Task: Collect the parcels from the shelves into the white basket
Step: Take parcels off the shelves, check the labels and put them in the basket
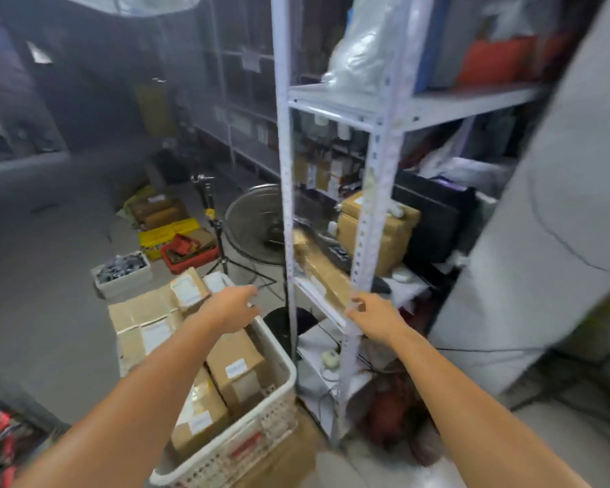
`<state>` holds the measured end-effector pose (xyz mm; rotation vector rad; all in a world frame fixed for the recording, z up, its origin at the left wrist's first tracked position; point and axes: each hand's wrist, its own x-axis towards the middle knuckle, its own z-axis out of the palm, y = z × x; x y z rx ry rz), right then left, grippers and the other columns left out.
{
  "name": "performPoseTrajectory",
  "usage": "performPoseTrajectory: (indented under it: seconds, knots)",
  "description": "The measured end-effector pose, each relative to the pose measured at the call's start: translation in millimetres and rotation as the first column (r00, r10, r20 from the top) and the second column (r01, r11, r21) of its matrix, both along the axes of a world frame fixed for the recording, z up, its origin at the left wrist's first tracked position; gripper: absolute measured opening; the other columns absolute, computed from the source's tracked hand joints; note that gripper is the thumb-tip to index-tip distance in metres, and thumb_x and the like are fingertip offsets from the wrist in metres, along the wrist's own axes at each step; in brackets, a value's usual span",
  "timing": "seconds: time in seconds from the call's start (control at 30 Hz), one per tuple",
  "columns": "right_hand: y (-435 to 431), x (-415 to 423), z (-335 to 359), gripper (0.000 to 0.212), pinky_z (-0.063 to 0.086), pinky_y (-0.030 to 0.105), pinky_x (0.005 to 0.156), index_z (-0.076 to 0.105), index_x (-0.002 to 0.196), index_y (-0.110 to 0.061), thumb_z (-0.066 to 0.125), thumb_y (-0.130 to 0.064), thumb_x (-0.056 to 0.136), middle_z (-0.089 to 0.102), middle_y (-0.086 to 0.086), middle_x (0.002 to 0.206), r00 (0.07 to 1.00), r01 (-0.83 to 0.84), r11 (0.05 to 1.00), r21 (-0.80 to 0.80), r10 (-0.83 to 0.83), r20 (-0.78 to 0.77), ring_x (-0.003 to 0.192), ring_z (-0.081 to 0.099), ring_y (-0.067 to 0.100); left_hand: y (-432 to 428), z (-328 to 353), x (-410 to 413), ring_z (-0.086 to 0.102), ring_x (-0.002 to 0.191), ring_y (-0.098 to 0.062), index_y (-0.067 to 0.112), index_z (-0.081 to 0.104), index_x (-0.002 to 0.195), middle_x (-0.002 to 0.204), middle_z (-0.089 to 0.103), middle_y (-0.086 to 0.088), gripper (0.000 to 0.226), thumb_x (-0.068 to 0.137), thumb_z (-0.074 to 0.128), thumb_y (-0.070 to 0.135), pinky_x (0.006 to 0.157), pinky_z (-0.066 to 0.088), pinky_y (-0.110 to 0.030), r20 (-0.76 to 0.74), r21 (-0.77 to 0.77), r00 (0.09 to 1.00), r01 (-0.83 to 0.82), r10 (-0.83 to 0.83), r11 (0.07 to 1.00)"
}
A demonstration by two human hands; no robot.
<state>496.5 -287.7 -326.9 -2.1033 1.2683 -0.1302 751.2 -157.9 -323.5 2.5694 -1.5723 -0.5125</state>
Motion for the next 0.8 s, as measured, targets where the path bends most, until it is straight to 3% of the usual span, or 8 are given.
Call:
performPoseTrajectory:
  seconds: [0.1, 0.23, 0.37, 0.47, 0.57, 0.8]
  knots:
    - [-11, -81, 7, 0.043, 0.042, 0.034, 0.098, 0.055, 0.131, -0.019, 0.055, -0.038, 0.093, 0.058, 0.006, 0.133, 0.994, 0.1, 0.994, -0.049, -0.102, -0.044, 0.121, 0.053, 0.026, -37, 11, -63, 0.06, 0.096, -0.021, 0.028, 0.044, 0.137, 0.122, 0.061, -0.002, 0.041, 0.097, 0.045, 0.036, 0.073, 0.047, -0.028, -0.002, -0.011, 0.99, 0.144, -0.144, 0.99]
    - [-26, -187, 19, 0.045, 0.045, 0.034, 0.098, 0.056, 0.132, -0.016, 0.057, -0.036, 0.092, 0.061, 0.01, 0.128, 0.945, 0.315, 0.946, -0.081, -0.32, -0.069, 0.118, 0.056, 0.03, -100, 18, -155, 0.054, 0.115, -0.027, 0.024, 0.046, 0.136, 0.132, 0.056, -0.004, 0.041, 0.096, 0.047, 0.034, 0.093, 0.046, -0.036, -0.011, -0.055, 0.935, 0.352, -0.353, 0.934]
    - [-29, -290, 23, 0.047, 0.044, 0.031, 0.097, 0.054, 0.134, -0.019, 0.057, -0.04, 0.092, 0.06, 0.006, 0.13, 0.831, 0.54, 0.834, -0.116, -0.55, -0.081, 0.119, 0.056, 0.027, -172, 20, -257, 0.056, 0.112, -0.027, 0.025, 0.051, 0.131, 0.124, 0.061, -0.005, 0.04, 0.093, 0.051, 0.039, 0.093, 0.046, -0.036, -0.033, -0.087, 0.828, 0.555, -0.559, 0.827]
    - [-18, -353, 19, 0.049, 0.042, 0.031, 0.1, 0.052, 0.136, -0.02, 0.056, -0.041, 0.092, 0.057, 0.003, 0.135, 0.711, 0.688, 0.717, -0.113, -0.697, -0.093, 0.124, 0.052, 0.024, -221, 18, -333, 0.055, 0.116, -0.028, 0.027, 0.05, 0.133, 0.126, 0.06, -0.007, 0.043, 0.092, 0.052, 0.04, 0.096, 0.045, -0.033, -0.046, -0.1, 0.73, 0.675, -0.681, 0.731]
    - [14, -410, 13, 0.048, 0.041, 0.029, 0.098, 0.052, 0.135, -0.021, 0.055, -0.042, 0.092, 0.057, 0.003, 0.134, 0.537, 0.833, 0.546, -0.095, -0.837, -0.102, 0.124, 0.052, 0.023, -251, 16, -420, 0.055, 0.117, -0.027, 0.027, 0.048, 0.135, 0.13, 0.058, -0.006, 0.044, 0.093, 0.05, 0.04, 0.096, 0.045, -0.034, -0.055, -0.082, 0.563, 0.82, -0.824, 0.566]
    - [137, -499, 16, 0.051, 0.041, 0.033, 0.101, 0.049, 0.138, -0.019, 0.056, -0.041, 0.092, 0.054, 0.007, 0.137, 0.137, 0.986, 0.147, -0.084, -0.984, -0.113, 0.125, 0.051, 0.026, -227, 19, -577, 0.059, 0.109, -0.023, 0.035, 0.054, 0.125, 0.121, 0.064, 0.002, 0.038, 0.088, 0.052, 0.045, 0.084, 0.048, -0.029, -0.009, -0.118, 0.202, 0.972, -0.979, 0.202]
